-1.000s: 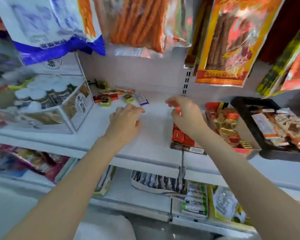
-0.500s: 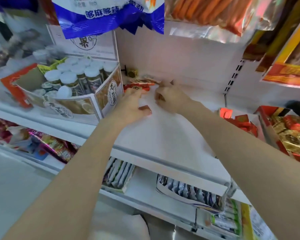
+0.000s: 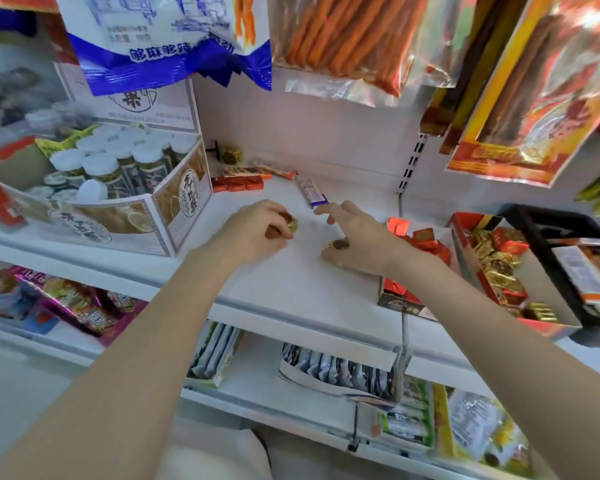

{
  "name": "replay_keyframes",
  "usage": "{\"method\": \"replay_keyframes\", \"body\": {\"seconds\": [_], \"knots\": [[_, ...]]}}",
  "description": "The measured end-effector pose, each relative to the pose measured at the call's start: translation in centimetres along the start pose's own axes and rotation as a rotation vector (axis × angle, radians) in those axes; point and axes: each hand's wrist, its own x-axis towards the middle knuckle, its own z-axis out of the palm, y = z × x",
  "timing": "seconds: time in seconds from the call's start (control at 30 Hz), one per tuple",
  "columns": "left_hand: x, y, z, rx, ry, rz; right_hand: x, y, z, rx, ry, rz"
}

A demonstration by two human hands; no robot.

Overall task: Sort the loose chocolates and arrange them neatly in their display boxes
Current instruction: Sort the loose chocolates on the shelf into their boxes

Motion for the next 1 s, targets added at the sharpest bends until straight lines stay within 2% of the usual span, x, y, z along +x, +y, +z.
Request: {"method": "replay_keyframes", "body": {"seconds": [0.1, 0.23, 0.37, 0.43, 0.53, 0.63, 0.77, 0.83, 0.9, 1.0], "knots": [[-1.8, 1.9, 0.0, -0.077, -0.063, 0.059, -0.9, 0.2, -0.1, 0.016, -0.007, 0.040], [-3.7, 3.1, -0.4, -0.230, -0.040, 0.025, -0.8, -0.3, 0.5, 0.022, -0.090, -0.004], [-4.1, 2.8, -0.7, -0.073, -0.050, -0.066, -0.5, -1.1, 0.9, -0.076, -0.157, -0.085], [-4.1, 2.8, -0.6, -0.065, -0.038, -0.092, -0.8, -1.2, 0.9, -0.106, -0.097, -0.054], [-3.8, 3.5, -0.4, -0.067, 0.065, -0.092, -2.6, -0.5, 0.1, -0.048, 0.048, -0.019], [-3.4, 5.3, -0.2, -0.070, 0.128, -0.051, -5.1, 0.3, -1.7, 0.090, 0.296, -0.029], [-2.8, 8.6, 0.7, -0.123, 0.125, 0.065, -9.1, 2.5, -4.3, 0.276, 0.635, 0.161], [-2.5, 10.5, 1.4, -0.145, 0.114, 0.114, -11.1, 4.6, -5.4, 0.162, 0.739, 0.270], [-2.2, 12.2, 2.3, -0.147, 0.096, 0.158, -12.9, 6.7, -6.3, -0.003, 0.752, 0.383], [-1.6, 14.1, 3.5, -0.131, 0.021, 0.205, -14.8, 8.8, -6.8, -0.153, 0.598, 0.540]]}}
